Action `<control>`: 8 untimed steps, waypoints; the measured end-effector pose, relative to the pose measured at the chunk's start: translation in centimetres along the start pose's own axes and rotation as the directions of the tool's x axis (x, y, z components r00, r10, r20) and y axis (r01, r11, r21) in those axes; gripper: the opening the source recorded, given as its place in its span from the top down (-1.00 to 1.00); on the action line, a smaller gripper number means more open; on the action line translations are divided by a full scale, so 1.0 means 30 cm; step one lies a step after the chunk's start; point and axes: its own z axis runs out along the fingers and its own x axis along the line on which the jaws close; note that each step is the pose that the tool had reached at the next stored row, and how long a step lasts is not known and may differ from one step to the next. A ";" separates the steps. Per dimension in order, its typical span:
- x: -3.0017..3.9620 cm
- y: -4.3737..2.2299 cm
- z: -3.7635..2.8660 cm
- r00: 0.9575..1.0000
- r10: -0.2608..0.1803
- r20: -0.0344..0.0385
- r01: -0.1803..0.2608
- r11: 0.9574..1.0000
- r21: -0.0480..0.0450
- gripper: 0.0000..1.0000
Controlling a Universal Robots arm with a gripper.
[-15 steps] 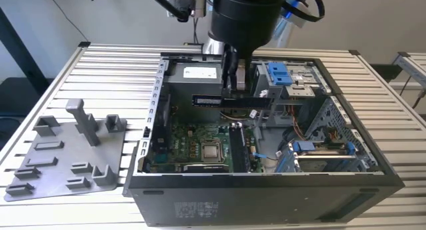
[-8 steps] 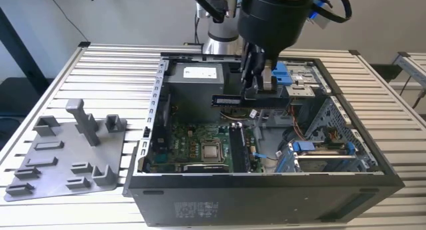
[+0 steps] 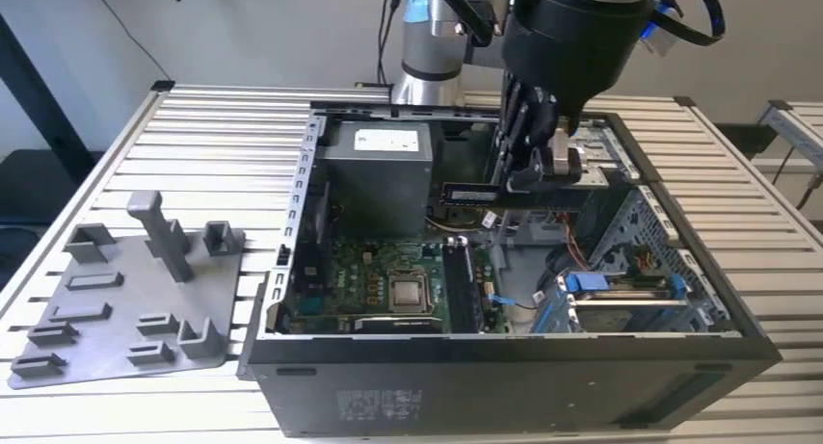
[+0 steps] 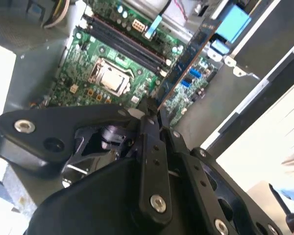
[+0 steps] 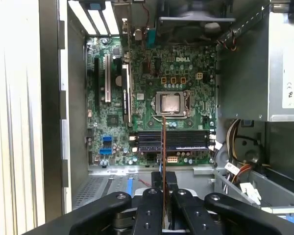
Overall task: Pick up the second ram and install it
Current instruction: 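Pick up the second ram and move it above second insertion slot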
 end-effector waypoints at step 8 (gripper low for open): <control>-0.018 0.000 0.001 1.000 0.000 0.000 0.000 1.000 0.000 0.71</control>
